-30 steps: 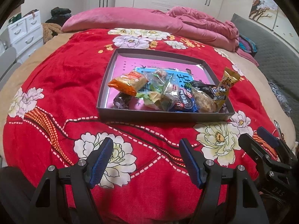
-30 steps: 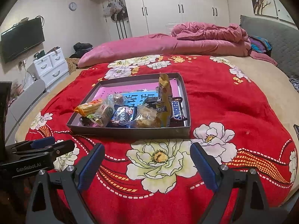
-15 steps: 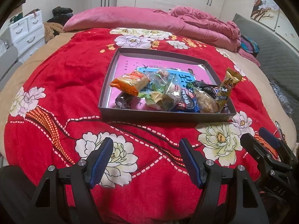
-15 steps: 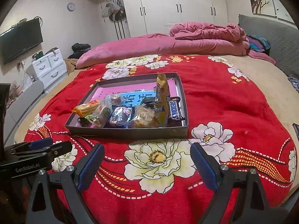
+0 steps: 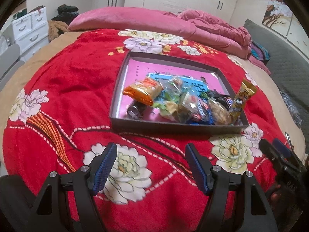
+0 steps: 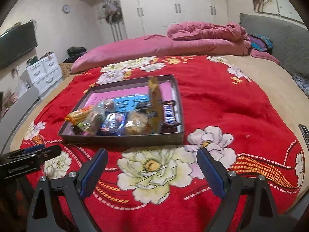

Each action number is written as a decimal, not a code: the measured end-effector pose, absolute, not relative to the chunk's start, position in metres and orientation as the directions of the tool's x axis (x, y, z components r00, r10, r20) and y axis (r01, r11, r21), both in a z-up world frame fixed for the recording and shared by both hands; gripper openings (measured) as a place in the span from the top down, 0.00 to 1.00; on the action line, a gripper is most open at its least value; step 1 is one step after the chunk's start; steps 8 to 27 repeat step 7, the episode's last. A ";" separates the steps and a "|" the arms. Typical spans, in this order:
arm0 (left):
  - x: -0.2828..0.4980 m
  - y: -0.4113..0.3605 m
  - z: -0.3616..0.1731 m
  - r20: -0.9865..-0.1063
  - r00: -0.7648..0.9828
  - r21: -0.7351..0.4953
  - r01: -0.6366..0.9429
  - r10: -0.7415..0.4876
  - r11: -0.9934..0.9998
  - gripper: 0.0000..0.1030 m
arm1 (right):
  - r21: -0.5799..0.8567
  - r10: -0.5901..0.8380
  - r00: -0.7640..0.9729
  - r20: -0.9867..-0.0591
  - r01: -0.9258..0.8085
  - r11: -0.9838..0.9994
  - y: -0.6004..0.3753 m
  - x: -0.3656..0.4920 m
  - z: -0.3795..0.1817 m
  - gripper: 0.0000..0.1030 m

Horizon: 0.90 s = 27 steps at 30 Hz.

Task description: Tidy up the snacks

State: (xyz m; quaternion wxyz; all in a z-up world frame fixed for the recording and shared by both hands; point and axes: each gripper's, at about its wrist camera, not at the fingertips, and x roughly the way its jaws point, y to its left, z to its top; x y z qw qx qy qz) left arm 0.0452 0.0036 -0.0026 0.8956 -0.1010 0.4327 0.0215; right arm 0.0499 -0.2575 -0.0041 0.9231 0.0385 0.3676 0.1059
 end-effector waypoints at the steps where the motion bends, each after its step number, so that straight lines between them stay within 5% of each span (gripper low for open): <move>1: 0.047 0.007 -0.003 -0.777 0.628 -0.161 -0.129 -0.045 0.978 0.28 | 0.152 0.212 0.711 -0.671 -0.148 0.977 -0.263 0.053 -0.005 0.09; 7: 0.074 0.050 0.004 -0.753 0.658 -0.187 -0.191 -0.016 0.964 0.27 | 0.131 0.068 0.738 -0.672 0.028 0.991 -0.316 0.101 -0.006 0.02; 27: 0.074 0.050 0.004 -0.753 0.658 -0.187 -0.191 -0.016 0.964 0.27 | 0.131 0.068 0.738 -0.672 0.028 0.991 -0.316 0.101 -0.006 0.02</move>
